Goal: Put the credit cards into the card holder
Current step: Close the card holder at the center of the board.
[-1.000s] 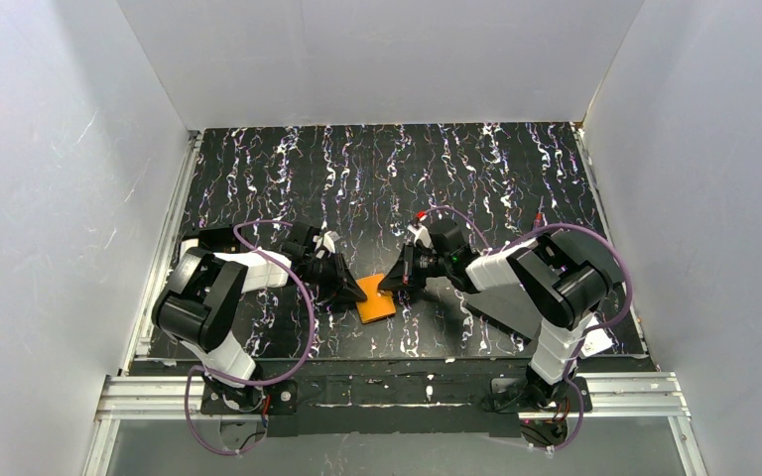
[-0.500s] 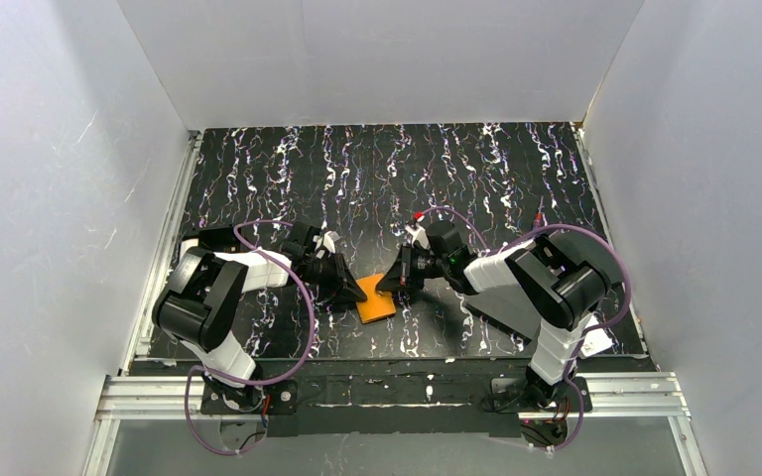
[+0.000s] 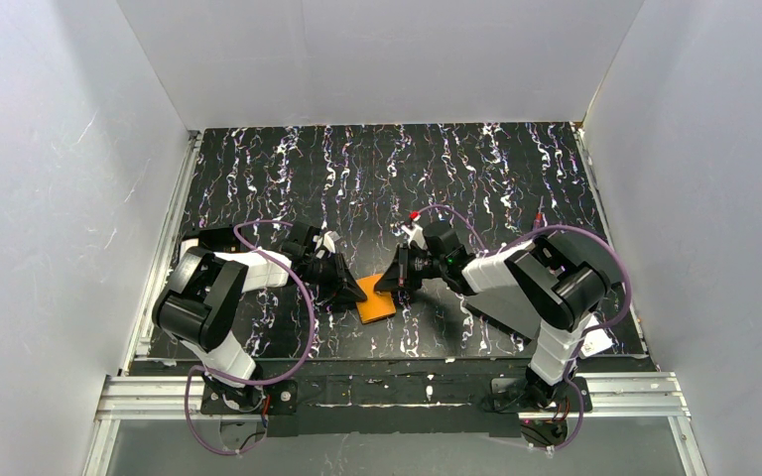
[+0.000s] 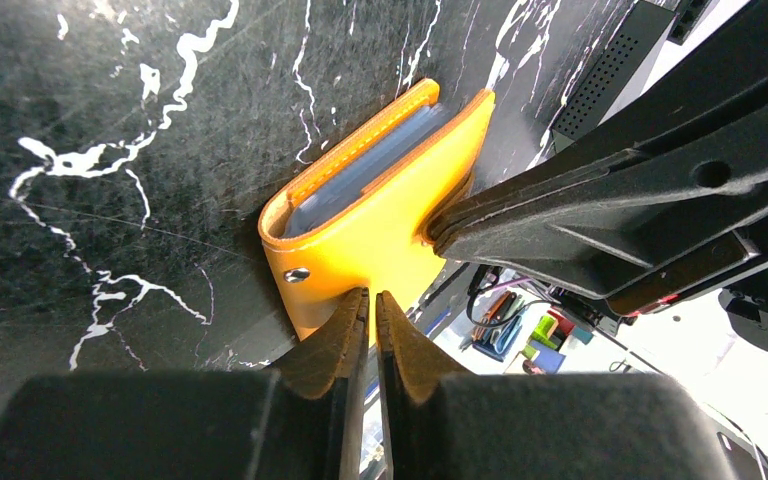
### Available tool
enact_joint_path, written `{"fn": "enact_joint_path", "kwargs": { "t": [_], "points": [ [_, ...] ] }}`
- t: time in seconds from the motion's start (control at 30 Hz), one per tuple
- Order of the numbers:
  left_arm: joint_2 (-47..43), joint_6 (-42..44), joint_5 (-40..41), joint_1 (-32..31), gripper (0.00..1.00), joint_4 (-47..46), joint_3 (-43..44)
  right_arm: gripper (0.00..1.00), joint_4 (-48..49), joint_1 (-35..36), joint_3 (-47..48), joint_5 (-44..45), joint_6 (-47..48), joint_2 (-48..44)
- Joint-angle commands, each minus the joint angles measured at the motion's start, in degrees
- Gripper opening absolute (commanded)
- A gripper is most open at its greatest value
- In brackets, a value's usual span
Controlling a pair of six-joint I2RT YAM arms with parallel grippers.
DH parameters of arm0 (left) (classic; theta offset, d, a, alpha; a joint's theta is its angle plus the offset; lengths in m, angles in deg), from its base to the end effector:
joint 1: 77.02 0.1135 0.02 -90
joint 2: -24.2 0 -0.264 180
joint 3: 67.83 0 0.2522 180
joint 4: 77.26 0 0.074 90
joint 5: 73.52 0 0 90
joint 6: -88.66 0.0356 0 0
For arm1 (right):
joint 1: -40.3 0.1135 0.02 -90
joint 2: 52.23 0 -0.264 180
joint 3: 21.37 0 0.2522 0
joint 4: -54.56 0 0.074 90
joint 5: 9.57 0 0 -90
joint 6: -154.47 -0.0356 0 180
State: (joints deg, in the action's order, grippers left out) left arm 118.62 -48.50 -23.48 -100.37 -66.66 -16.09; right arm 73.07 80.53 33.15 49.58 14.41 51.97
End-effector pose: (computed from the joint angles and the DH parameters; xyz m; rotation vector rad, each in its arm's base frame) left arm 0.2538 -0.1345 0.1246 -0.2390 2.7181 -1.3232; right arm 0.2458 0.2319 0.1230 -0.1654 2.4093 1.4181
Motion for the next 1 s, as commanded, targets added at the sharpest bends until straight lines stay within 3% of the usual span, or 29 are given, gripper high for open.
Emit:
{"fn": "enact_joint_path", "kwargs": {
  "t": [0.0,0.27,0.97],
  "points": [
    [1.72,1.58,5.17,-0.52,0.07,1.42,-0.81,0.01,-10.14,1.16,-0.31,6.10,9.60,-0.52],
    [1.53,1.54,5.56,-0.55,0.07,1.67,-0.62,0.01,-9.86,3.15,-3.96,11.64,16.24,0.57],
    [0.16,1.08,5.77,-0.50,0.07,0.99,-0.65,0.01,-9.81,4.01,-6.58,15.55,12.61,0.16]
  ]
}}
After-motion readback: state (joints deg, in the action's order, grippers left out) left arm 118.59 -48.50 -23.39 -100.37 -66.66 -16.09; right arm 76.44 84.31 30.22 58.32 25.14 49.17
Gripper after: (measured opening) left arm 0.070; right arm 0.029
